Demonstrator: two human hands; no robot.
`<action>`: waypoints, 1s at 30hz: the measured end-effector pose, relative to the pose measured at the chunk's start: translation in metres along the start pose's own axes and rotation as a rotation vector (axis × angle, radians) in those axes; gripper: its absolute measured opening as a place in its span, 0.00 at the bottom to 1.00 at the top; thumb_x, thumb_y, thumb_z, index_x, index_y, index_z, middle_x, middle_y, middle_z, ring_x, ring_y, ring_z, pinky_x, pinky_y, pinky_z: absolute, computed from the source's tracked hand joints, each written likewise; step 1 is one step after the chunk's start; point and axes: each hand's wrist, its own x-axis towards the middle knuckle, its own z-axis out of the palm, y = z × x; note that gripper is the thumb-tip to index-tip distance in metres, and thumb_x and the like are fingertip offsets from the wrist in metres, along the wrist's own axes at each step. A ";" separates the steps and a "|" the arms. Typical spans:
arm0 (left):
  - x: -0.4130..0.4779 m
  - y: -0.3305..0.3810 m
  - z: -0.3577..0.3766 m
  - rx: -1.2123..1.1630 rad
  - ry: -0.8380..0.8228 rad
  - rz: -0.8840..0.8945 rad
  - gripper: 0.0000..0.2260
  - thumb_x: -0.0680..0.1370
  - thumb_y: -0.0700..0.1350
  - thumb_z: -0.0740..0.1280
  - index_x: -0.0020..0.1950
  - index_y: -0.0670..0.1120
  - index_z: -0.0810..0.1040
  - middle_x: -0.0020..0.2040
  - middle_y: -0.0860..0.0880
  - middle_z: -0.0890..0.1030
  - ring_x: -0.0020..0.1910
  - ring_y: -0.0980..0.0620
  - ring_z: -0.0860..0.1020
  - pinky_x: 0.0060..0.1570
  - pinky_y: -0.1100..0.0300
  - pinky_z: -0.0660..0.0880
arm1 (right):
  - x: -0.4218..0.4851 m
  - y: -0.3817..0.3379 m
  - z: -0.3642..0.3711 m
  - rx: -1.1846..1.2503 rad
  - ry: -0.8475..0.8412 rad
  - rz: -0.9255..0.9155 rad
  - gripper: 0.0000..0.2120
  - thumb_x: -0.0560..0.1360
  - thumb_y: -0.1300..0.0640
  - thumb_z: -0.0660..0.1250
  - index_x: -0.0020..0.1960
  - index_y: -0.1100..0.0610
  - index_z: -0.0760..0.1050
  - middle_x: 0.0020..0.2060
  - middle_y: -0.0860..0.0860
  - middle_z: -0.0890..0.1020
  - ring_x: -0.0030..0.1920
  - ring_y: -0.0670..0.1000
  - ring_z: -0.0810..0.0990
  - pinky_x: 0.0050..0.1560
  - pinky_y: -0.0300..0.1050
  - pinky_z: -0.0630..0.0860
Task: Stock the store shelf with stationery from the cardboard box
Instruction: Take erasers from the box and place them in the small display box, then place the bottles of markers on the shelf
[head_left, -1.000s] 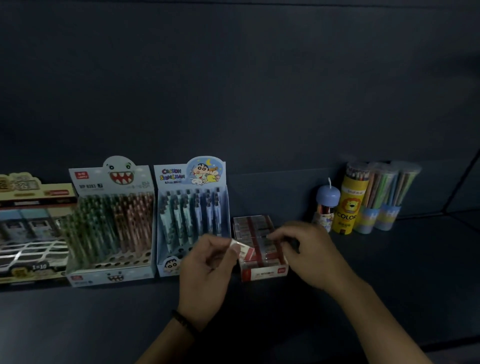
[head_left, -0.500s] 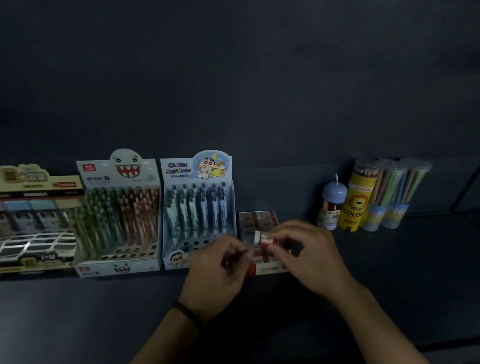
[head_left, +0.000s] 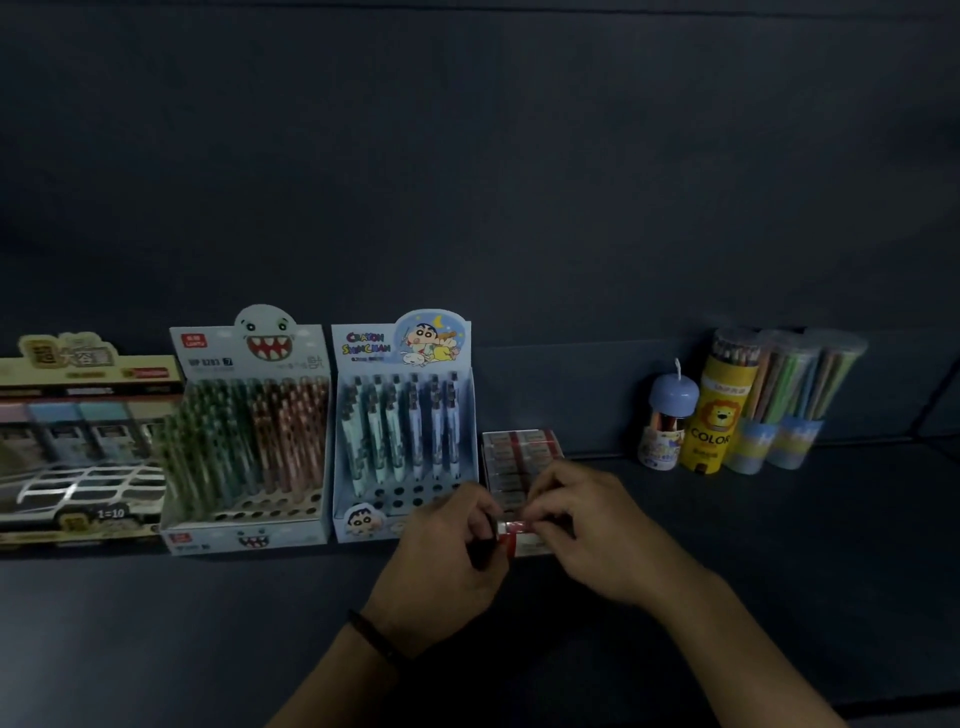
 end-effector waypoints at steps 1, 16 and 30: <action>0.000 0.000 0.000 0.000 -0.001 0.007 0.12 0.73 0.42 0.77 0.50 0.51 0.78 0.40 0.59 0.80 0.43 0.59 0.80 0.41 0.74 0.73 | -0.002 -0.001 0.001 -0.016 -0.008 0.002 0.08 0.81 0.56 0.70 0.55 0.48 0.87 0.52 0.37 0.74 0.55 0.38 0.76 0.54 0.35 0.76; -0.003 0.006 0.005 0.109 0.036 0.128 0.13 0.73 0.43 0.74 0.47 0.54 0.72 0.35 0.58 0.74 0.33 0.58 0.75 0.30 0.59 0.75 | -0.077 -0.021 -0.011 -0.111 0.395 0.232 0.14 0.79 0.61 0.71 0.57 0.44 0.84 0.50 0.36 0.81 0.56 0.40 0.76 0.63 0.33 0.63; -0.145 0.232 0.154 0.317 -0.851 0.644 0.11 0.83 0.62 0.61 0.53 0.55 0.69 0.52 0.54 0.79 0.50 0.45 0.80 0.45 0.51 0.76 | -0.443 -0.053 -0.007 -0.193 0.196 1.053 0.14 0.79 0.42 0.61 0.59 0.43 0.80 0.49 0.39 0.78 0.53 0.48 0.81 0.55 0.50 0.79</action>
